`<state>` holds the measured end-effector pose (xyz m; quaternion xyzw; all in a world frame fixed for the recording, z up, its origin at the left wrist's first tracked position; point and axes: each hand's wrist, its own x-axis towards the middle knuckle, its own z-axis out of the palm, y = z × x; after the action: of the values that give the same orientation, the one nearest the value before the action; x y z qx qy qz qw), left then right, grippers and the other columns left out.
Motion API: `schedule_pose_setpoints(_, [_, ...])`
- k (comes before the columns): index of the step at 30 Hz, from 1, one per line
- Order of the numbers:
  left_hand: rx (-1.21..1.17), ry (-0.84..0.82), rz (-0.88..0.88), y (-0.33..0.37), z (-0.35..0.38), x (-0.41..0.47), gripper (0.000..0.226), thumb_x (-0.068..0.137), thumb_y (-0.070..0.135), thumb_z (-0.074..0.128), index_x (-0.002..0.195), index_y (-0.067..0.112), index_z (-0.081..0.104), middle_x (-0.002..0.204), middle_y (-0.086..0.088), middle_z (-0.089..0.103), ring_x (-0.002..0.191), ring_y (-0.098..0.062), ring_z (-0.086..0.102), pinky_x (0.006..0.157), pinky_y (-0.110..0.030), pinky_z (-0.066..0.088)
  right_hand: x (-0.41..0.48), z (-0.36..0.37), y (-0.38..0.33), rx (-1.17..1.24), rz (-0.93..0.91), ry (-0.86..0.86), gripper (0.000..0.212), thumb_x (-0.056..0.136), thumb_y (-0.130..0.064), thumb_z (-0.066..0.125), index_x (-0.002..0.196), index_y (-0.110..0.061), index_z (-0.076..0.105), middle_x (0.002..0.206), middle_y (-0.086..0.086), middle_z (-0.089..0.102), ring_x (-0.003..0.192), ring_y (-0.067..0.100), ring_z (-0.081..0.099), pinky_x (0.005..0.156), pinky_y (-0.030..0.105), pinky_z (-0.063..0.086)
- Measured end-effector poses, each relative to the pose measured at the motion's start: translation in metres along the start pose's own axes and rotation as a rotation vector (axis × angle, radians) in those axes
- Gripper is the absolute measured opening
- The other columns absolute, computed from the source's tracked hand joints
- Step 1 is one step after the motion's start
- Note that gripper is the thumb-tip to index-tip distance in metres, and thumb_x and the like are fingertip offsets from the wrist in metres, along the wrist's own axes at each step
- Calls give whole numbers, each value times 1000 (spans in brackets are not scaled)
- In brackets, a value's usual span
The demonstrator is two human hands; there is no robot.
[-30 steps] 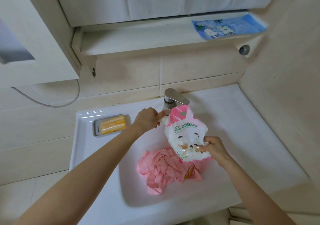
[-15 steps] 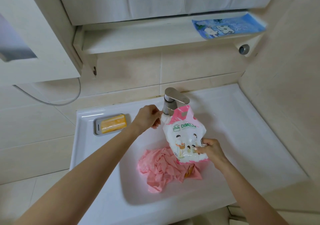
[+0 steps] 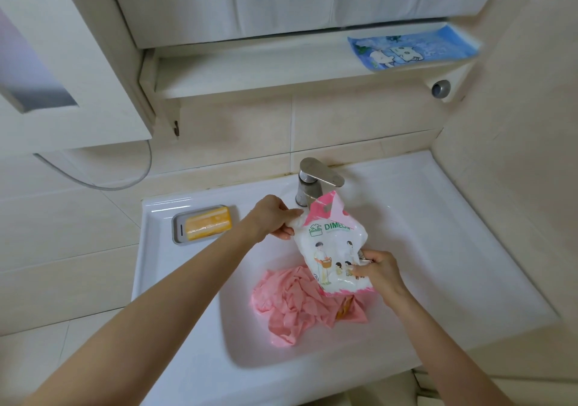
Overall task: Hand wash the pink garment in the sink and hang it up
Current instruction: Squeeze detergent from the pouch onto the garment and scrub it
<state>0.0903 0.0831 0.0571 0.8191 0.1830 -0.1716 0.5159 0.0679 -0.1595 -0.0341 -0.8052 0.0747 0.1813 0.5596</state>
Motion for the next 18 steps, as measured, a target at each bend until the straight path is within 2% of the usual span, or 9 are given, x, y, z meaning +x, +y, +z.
schedule_pose_setpoints(2, [165,116,180,-2,0,0,24,78,10,76,85,8,53,76,-6,62,66,-19,58,57,-20,47,-1,0,-3,54,5,-2,29,68,11,74,62,-17,71,67,-4,70,73,22,67,67,29,51])
schedule_pose_setpoints(4, [225,187,294,-3,3,-1,40,74,13,80,99,10,49,84,-4,56,74,-21,54,57,-20,42,-2,1,-5,82,-2,-14,31,69,14,72,60,-16,68,64,-6,68,67,17,64,61,22,48])
schedule_pose_setpoints(6, [86,158,197,-2,2,-3,49,78,32,76,105,7,43,83,-5,56,68,-21,59,53,-22,49,-2,2,-7,99,-7,-10,36,69,15,72,56,-17,65,61,-9,65,62,12,62,56,16,46])
schedule_pose_setpoints(8, [-50,93,59,-3,-1,-2,45,88,43,61,95,1,48,72,-11,62,53,-20,63,49,-27,56,-1,3,-5,99,-18,-7,37,69,16,72,54,-17,64,64,-6,64,63,12,61,55,15,46])
schedule_pose_setpoints(11, [41,81,143,-7,-4,-1,25,93,25,61,82,4,51,64,-11,63,46,-15,59,52,-24,54,-1,5,-4,114,-36,-21,28,69,15,72,66,-12,70,82,7,69,74,20,66,60,21,49])
schedule_pose_setpoints(13, [146,146,292,-8,-2,-1,15,84,6,68,88,6,54,77,-11,60,62,-21,56,58,-27,46,0,6,-2,138,-28,-21,24,69,15,70,72,-9,72,86,11,70,78,23,66,62,23,51])
schedule_pose_setpoints(14, [149,149,324,-9,1,-2,24,79,3,72,96,6,55,85,-10,57,68,-22,54,62,-28,43,0,6,-2,153,-24,-17,22,69,15,70,73,-6,72,84,12,70,78,24,66,64,24,52])
schedule_pose_setpoints(16, [91,123,300,-6,3,-6,43,79,17,76,111,7,48,87,-6,55,66,-21,57,57,-29,47,0,5,-4,169,-34,-4,17,68,15,70,75,-1,72,86,15,69,79,25,65,64,23,52])
schedule_pose_setpoints(18, [-20,100,168,-6,2,-4,40,89,35,63,104,3,45,73,-9,62,50,-17,60,45,-24,51,0,5,-8,140,-62,-8,27,68,15,71,66,-12,73,87,14,67,77,23,64,60,19,50])
